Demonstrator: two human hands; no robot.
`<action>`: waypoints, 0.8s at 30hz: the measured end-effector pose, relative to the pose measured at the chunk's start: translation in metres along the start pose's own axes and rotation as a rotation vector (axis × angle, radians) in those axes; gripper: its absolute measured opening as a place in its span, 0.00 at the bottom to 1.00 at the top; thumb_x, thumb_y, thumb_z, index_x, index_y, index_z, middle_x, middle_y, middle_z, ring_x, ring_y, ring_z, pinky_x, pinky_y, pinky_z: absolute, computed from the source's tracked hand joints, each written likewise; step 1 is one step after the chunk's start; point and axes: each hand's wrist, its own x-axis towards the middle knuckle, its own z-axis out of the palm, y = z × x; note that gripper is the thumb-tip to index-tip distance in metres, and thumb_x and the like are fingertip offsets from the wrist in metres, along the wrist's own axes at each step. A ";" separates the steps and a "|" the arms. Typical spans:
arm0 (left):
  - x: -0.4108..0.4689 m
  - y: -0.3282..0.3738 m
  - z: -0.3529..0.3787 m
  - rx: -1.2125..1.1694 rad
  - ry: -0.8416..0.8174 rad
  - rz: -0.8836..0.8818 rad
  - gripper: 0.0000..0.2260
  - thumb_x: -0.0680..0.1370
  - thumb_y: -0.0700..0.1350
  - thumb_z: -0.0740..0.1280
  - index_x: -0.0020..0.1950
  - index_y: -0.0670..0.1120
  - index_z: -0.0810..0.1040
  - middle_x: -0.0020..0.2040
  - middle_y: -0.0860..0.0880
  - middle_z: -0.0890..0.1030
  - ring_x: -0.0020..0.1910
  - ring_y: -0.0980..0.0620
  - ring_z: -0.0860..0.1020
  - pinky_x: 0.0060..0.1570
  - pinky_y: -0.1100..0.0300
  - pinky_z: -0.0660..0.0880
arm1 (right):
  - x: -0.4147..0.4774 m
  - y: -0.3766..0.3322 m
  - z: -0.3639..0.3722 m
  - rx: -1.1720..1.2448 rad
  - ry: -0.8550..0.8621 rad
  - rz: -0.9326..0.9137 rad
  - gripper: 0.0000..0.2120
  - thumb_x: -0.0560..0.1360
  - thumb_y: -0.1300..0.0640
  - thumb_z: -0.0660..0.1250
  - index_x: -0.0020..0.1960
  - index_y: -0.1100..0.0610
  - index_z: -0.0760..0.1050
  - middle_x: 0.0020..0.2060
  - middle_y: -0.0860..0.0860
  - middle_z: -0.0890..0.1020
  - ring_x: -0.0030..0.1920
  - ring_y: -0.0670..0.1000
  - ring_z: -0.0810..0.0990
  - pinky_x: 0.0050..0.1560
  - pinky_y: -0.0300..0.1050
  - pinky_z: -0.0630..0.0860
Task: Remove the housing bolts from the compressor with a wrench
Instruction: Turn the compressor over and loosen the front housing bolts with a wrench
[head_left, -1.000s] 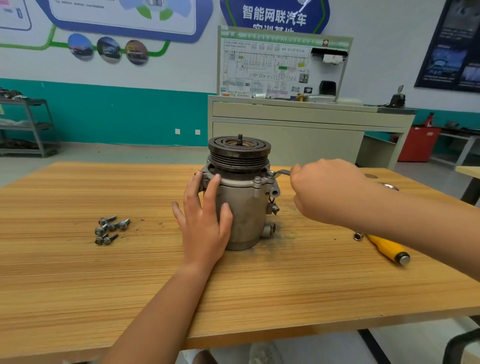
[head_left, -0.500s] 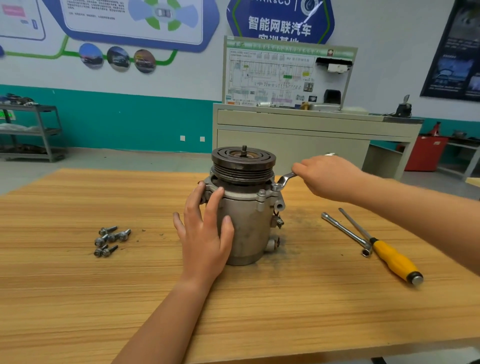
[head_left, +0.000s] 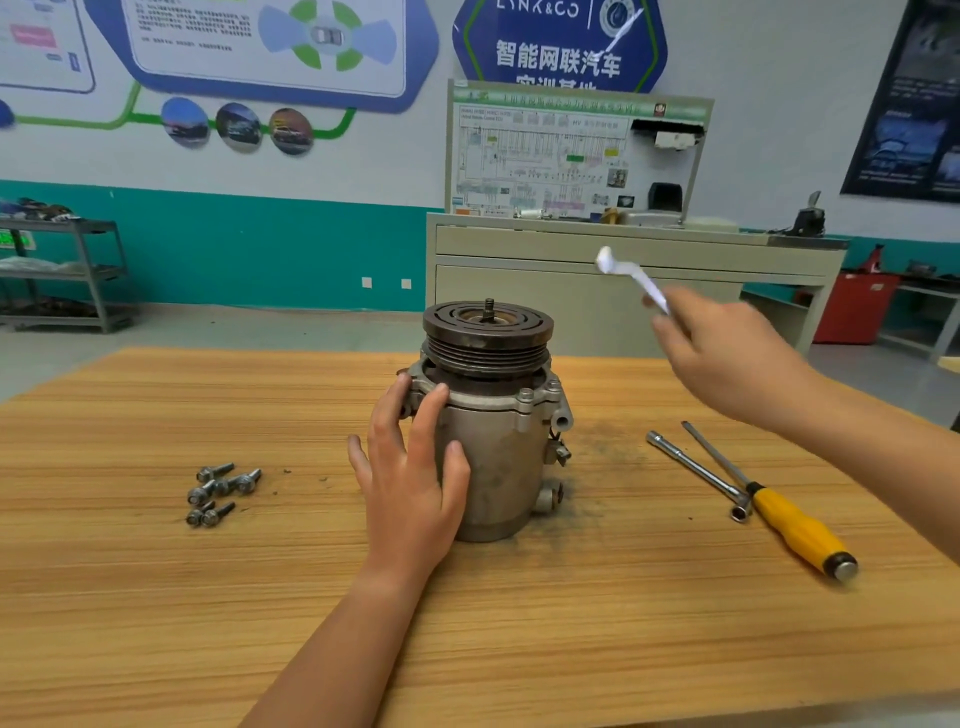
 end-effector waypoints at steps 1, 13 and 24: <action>0.000 0.000 0.000 0.001 0.001 -0.002 0.19 0.76 0.51 0.54 0.67 0.56 0.61 0.72 0.44 0.63 0.70 0.51 0.59 0.65 0.30 0.52 | -0.010 -0.002 -0.001 -0.087 -0.076 -0.001 0.11 0.80 0.54 0.54 0.56 0.57 0.71 0.28 0.50 0.71 0.28 0.50 0.71 0.26 0.43 0.63; 0.000 0.002 -0.003 0.029 -0.023 -0.011 0.20 0.75 0.52 0.53 0.68 0.57 0.59 0.73 0.44 0.62 0.70 0.50 0.59 0.66 0.33 0.49 | -0.027 -0.039 0.002 -0.703 -0.298 -0.181 0.15 0.76 0.64 0.54 0.61 0.54 0.65 0.26 0.47 0.64 0.24 0.46 0.61 0.21 0.39 0.56; -0.001 0.001 -0.004 0.025 -0.035 -0.010 0.20 0.76 0.52 0.53 0.68 0.58 0.59 0.73 0.45 0.61 0.72 0.49 0.59 0.67 0.34 0.48 | 0.003 -0.013 0.001 -0.831 -0.418 -0.330 0.08 0.79 0.58 0.52 0.56 0.55 0.66 0.27 0.47 0.65 0.25 0.46 0.63 0.23 0.40 0.56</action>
